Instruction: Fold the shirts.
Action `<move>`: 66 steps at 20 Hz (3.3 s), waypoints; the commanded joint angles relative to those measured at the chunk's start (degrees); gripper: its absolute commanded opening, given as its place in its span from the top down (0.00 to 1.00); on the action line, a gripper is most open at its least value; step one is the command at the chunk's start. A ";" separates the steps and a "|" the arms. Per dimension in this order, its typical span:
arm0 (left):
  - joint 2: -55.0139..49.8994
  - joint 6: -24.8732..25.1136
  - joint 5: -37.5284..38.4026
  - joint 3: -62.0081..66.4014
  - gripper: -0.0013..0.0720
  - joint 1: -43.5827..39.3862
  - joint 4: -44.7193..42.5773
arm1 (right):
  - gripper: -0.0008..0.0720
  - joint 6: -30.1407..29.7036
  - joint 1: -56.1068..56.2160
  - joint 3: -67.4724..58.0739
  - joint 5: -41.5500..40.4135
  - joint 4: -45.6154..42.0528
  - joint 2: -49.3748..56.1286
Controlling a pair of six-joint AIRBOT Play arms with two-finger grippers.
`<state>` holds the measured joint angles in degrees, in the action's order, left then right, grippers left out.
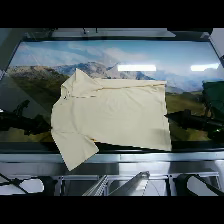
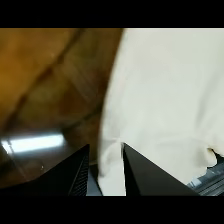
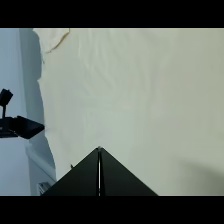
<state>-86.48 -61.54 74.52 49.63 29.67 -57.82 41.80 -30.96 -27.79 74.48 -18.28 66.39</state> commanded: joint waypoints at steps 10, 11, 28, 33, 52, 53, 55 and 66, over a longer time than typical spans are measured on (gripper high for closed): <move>0.00 2.67 -0.74 -2.71 0.94 -4.94 -1.07 | 0.97 2.60 -10.60 -1.46 2.78 -8.85 -0.07; 0.00 2.86 -0.74 -2.69 0.94 -4.79 -1.03 | 0.97 4.74 -11.30 -1.46 1.53 -11.85 -0.07; 0.00 3.04 -0.52 -2.69 0.94 -4.66 -0.50 | 0.40 14.64 3.37 4.35 -8.28 -31.36 7.19; 0.00 3.04 -0.15 -2.69 0.94 -4.66 -0.50 | 0.42 14.60 4.85 3.93 -8.26 -30.34 8.85; 33.40 13.31 30.49 28.57 0.95 -0.24 82.14 | 0.97 15.45 -1.75 -47.06 11.21 16.50 -23.30; 36.83 13.70 29.59 31.01 0.95 2.29 88.32 | 0.97 15.43 -3.04 -50.01 8.92 18.40 -25.92; 41.72 12.76 27.43 35.54 0.95 9.53 97.35 | 0.96 15.23 -5.57 -53.90 3.43 18.51 -30.42; 37.68 8.02 14.14 26.18 0.95 3.85 59.84 | 0.97 16.57 1.27 -47.50 -3.56 2.14 -23.91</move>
<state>-45.69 -55.00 92.60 81.01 42.50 18.50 58.94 -33.87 -79.75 70.19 -13.30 38.02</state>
